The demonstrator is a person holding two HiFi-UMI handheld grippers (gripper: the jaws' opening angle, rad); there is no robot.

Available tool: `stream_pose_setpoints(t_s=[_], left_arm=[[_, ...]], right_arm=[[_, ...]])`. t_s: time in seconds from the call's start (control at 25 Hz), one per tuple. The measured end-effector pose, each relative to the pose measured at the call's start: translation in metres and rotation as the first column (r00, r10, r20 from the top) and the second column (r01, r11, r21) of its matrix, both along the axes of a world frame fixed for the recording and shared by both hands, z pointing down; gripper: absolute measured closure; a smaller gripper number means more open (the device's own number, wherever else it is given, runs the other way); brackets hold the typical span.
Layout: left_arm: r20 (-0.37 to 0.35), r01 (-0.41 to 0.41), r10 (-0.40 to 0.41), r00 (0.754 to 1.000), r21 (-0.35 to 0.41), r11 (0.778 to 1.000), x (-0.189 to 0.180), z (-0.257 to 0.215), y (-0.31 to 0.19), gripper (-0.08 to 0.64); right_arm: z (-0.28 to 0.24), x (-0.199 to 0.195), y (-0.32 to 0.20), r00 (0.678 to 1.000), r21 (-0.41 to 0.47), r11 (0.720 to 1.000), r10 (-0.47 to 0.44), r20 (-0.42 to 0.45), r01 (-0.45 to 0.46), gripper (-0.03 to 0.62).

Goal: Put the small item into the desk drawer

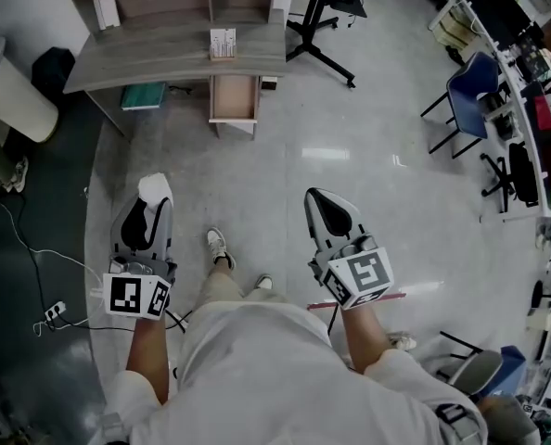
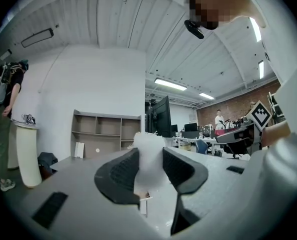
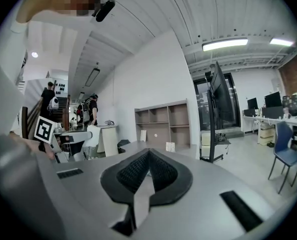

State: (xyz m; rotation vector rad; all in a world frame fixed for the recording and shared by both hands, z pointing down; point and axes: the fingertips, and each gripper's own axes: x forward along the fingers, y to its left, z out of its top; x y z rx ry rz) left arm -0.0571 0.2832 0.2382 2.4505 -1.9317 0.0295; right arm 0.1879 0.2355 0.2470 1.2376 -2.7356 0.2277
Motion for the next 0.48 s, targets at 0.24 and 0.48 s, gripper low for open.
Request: stream_pose_setpoints(t_s=[0.24,0.48], left_arm=[[-0.031,-0.041,0.041,0.999,-0.021,0.999,-0.022,0.019,-0.075,0.402],[-0.017,-0.070,0.070,0.997,-0.014,0.997,-0.066,0.017,-0.151,0.402]], right_arm=[[0.009,-0.023,-0.064,0.999,-0.018,0.999,0.036,-0.024,-0.036,0.594],[0.002,-0.073,-0.141,0.998,-0.017,0.999,0.042,-0.051,-0.043,0.595]])
